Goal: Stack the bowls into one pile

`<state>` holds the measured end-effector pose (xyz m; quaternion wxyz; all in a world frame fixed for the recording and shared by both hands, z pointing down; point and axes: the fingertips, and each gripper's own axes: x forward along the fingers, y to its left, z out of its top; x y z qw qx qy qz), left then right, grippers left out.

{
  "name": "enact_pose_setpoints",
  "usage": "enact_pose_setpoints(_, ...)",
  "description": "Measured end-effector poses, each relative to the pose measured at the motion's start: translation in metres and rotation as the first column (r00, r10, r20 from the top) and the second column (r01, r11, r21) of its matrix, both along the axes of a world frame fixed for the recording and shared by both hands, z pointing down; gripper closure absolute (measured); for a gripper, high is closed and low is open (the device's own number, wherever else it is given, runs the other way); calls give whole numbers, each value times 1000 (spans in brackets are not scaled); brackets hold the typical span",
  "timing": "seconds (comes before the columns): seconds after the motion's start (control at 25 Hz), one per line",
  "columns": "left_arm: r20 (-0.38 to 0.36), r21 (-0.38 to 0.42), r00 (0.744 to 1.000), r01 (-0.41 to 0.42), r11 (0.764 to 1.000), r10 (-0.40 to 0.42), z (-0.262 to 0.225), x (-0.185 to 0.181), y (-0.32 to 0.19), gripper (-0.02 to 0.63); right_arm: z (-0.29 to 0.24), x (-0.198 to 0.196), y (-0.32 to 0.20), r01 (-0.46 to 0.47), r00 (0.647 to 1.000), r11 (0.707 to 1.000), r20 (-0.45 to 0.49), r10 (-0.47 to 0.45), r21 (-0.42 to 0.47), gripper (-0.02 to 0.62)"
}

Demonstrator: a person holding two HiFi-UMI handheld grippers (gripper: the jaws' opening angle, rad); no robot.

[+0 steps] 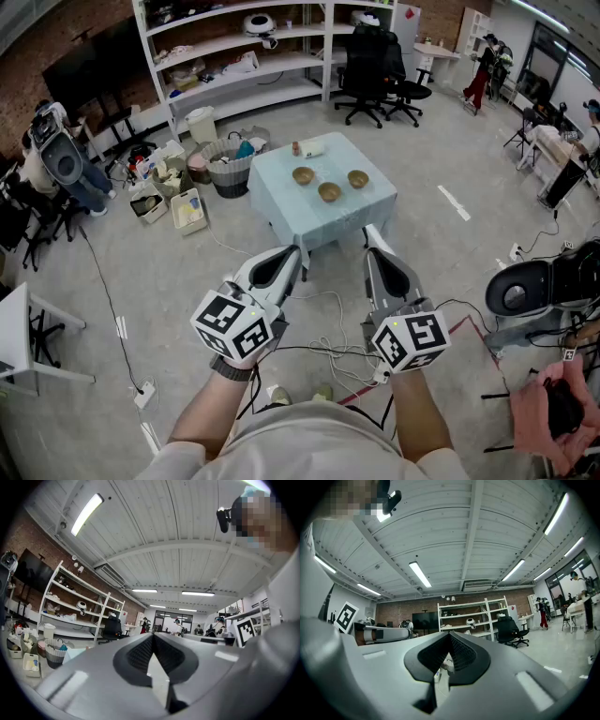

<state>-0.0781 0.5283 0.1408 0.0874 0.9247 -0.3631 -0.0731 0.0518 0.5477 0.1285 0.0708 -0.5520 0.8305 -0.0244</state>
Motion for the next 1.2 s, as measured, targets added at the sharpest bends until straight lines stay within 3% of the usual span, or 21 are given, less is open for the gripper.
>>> enact_pose_setpoints(0.8, 34, -10, 998, 62, 998, -61, 4, 23, -18, 600, 8, 41, -19, 74, 992, 997, 103, -72, -23, 588)
enact_pose_setpoints(1.2, 21, -17, 998, 56, 998, -55, 22, 11, -81, 600, 27, 28, -79, 68, 994, 996, 90, -63, -55, 588)
